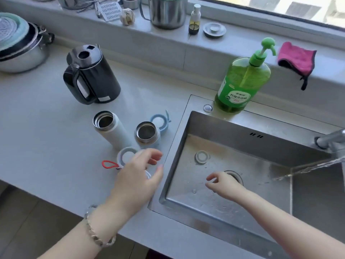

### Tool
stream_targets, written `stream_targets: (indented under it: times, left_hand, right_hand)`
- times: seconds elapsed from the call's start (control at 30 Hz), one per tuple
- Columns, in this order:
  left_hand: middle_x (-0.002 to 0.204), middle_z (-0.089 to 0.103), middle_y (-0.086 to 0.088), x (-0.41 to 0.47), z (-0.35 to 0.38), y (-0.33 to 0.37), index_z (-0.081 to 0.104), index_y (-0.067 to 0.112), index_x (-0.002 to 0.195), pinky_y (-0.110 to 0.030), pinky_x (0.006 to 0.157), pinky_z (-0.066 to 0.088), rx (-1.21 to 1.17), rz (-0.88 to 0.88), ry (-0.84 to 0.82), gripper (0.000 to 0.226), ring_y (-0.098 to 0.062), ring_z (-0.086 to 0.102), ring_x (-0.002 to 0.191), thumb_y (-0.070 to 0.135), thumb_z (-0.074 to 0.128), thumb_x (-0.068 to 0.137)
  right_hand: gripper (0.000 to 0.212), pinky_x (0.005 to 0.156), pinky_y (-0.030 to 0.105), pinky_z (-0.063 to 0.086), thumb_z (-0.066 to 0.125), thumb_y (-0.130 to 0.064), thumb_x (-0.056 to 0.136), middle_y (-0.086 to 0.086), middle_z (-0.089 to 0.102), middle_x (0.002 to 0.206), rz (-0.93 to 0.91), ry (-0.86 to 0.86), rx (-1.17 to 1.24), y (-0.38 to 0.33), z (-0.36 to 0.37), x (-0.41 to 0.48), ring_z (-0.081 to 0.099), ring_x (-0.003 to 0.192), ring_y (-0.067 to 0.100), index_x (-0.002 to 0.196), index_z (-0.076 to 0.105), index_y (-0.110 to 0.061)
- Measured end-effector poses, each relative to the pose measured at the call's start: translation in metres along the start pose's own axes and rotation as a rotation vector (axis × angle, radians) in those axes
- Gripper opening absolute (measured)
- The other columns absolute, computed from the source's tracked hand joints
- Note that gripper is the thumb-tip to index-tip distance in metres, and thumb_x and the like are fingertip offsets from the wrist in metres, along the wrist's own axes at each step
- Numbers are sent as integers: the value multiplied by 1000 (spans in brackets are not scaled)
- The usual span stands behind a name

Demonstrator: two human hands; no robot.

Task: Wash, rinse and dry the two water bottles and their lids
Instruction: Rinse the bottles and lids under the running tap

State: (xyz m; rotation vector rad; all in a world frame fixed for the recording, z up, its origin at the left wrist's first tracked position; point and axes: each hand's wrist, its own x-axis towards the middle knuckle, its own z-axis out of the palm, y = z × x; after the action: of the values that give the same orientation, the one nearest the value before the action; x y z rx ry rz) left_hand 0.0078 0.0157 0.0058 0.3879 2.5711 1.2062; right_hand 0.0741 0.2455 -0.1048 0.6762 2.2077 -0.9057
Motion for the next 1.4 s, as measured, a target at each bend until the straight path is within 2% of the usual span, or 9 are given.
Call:
stream_targets:
  times: [0.1, 0.23, 0.4, 0.57, 0.77, 0.9, 1.07, 1.13, 1.4]
  left_hand:
    - [92, 61, 14, 13, 69, 22, 58, 28, 99, -27, 82, 48, 118, 6, -372, 14, -4, 57, 88, 31, 54, 85]
    - [102, 63, 4, 42, 153, 9, 56, 20, 112, -21, 74, 43, 194, -219, -550, 23, -15, 59, 94, 25, 49, 90]
    - [109, 63, -1, 59, 212, -32, 52, 16, 116, -22, 68, 37, 257, -374, -564, 25, -20, 59, 99, 19, 47, 92]
    - [81, 55, 10, 66, 243, -69, 53, 20, 109, -24, 68, 40, 284, -431, -555, 19, -16, 57, 82, 22, 48, 91]
    - [74, 50, 18, 68, 249, -87, 50, 26, 97, -23, 69, 43, 283, -441, -493, 6, -3, 54, 64, 25, 50, 91]
    - [79, 53, 17, 65, 246, -76, 54, 23, 103, -23, 71, 43, 273, -433, -519, 13, -12, 57, 79, 24, 49, 91]
    - [87, 55, 13, 53, 238, -42, 54, 22, 108, -25, 75, 46, 299, -358, -585, 18, -13, 59, 87, 25, 48, 91]
    - [89, 56, 13, 48, 235, -22, 53, 23, 109, -26, 76, 49, 297, -302, -603, 17, -11, 59, 84, 25, 48, 92]
    - [89, 58, 13, 30, 235, 45, 54, 26, 101, -21, 74, 45, 205, -95, -547, 10, -4, 56, 80, 21, 52, 92]
  right_hand:
    - [32, 68, 22, 41, 53, -28, 88, 1, 62, 99, 51, 19, -15, 34, 2, 15, 56, 77, 13, 117, 58, -16]
    - [37, 86, 25, 43, 53, -22, 86, 7, 60, 121, 81, 40, -116, 75, 8, 58, 56, 109, 21, 122, 56, -15]
    - [55, 97, 36, 43, 54, -17, 87, 11, 39, 140, -49, 95, -264, 94, 15, 139, 44, 124, 29, 139, 36, -18]
    - [78, 105, 42, 34, 62, -19, 85, 9, 5, 156, -139, 153, -358, 85, 24, 222, 22, 136, 35, 147, 15, -32]
    - [59, 86, 36, 42, 65, -23, 82, 11, 39, 133, -171, 271, -333, 83, 50, 237, 35, 122, 33, 134, 37, -17]
    - [56, 89, 30, 39, 67, -31, 78, 9, 42, 124, -10, 308, 189, 91, 71, 179, 46, 112, 27, 125, 45, -9]
    - [21, 50, 23, 50, 44, -23, 95, 8, 55, 98, 301, 173, 1408, 123, 29, 76, 60, 74, 25, 115, 49, -18]
    - [16, 47, 23, 51, 38, -23, 96, 14, 57, 89, 298, 191, 1726, 139, -5, 39, 61, 68, 29, 102, 51, -18]
    - [22, 51, 28, 55, 41, -29, 93, 20, 69, 85, 66, 34, 2055, 148, -84, -21, 68, 70, 35, 96, 58, -16]
